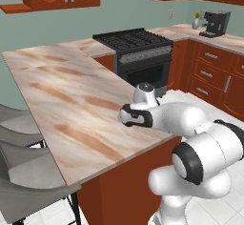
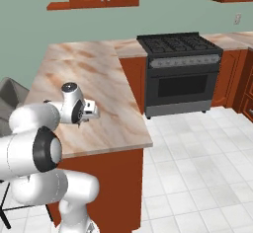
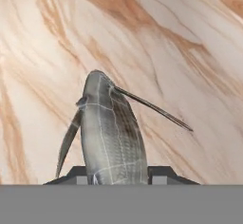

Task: Open the fridge, remove the tangerine, potato, and fish, and place them on any counter.

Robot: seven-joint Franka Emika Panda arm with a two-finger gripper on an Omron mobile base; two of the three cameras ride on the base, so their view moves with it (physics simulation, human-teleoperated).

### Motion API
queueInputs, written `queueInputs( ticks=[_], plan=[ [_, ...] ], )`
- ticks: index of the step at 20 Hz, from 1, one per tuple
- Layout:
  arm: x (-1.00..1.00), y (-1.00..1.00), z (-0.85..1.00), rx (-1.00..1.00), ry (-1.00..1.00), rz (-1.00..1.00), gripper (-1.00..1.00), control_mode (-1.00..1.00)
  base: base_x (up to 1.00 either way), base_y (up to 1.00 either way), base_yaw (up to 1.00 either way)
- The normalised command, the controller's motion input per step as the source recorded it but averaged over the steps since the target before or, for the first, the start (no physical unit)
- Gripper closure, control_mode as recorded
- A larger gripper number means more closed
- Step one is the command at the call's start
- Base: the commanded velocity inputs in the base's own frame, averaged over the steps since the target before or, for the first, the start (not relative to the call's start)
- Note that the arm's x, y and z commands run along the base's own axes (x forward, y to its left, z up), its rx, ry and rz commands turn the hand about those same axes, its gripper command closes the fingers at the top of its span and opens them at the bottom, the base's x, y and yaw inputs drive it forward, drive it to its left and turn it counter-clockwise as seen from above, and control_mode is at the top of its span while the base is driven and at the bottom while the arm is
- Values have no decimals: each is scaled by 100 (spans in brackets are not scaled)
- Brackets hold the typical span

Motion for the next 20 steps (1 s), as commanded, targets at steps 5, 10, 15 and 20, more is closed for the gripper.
queueInputs(
  ticks=[5, 10, 15, 20],
  plan=[
    [80, 0, -2, 0, 0, 0, 100, -100, 0, 0, 0],
    [80, 1, -16, 0, 1, 0, 100, -100, 0, 0, 0],
    [69, 7, -53, 0, 3, 0, 100, -100, 0, 0, 0],
    [38, 1, -39, 0, 0, 0, 100, -100, 0, 0, 0]
  ],
)
